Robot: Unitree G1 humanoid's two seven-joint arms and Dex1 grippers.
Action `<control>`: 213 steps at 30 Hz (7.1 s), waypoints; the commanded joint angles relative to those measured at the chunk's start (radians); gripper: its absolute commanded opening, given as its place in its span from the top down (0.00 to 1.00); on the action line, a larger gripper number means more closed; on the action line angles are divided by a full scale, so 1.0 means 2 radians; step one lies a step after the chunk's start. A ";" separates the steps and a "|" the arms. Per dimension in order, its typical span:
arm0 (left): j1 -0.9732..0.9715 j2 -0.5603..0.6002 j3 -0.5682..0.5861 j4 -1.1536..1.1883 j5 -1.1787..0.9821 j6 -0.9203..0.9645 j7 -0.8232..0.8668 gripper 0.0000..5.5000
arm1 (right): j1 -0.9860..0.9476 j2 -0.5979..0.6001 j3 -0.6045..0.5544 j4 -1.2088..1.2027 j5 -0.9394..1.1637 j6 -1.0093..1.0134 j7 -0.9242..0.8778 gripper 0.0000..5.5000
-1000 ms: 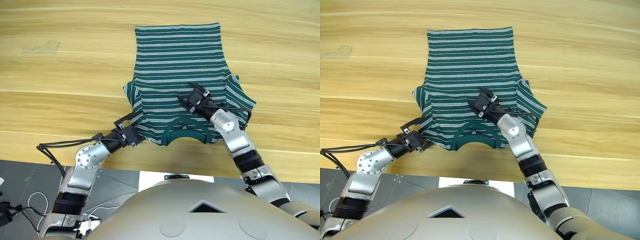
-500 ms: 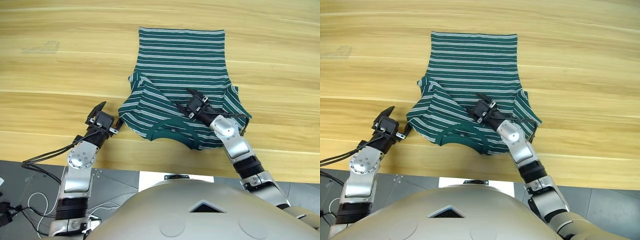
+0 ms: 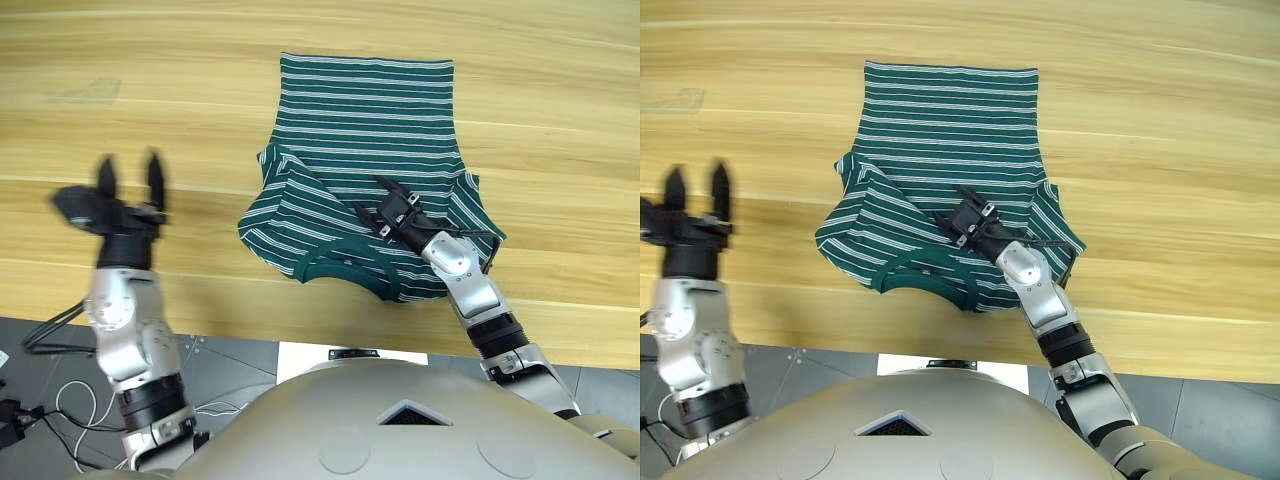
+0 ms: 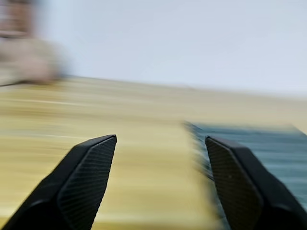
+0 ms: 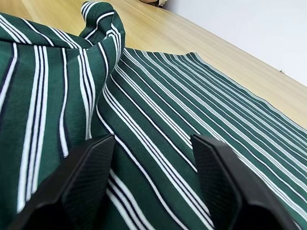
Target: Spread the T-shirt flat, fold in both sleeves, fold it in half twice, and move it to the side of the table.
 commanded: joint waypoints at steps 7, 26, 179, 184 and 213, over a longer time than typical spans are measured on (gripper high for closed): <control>0.057 0.105 -0.107 -0.016 0.126 -0.020 -0.079 0.37 | 0.002 -0.009 0.003 0.010 -0.005 0.005 0.012 0.47; 0.143 0.219 -0.017 0.075 0.068 -0.150 -0.241 0.37 | 0.005 -0.012 0.012 -0.005 -0.005 0.013 0.024 0.47; -0.181 -0.133 -0.121 0.172 0.078 0.202 0.142 0.37 | -0.083 0.049 -0.125 0.086 0.058 0.129 -0.100 0.47; -0.199 -0.117 -0.097 0.228 0.091 0.219 0.153 0.37 | -0.065 0.049 -0.137 -0.046 0.093 0.135 -0.074 0.47; -0.207 -0.023 -0.006 0.206 0.032 0.021 0.033 0.37 | 0.013 0.009 -0.176 -0.221 0.141 0.146 -0.045 0.47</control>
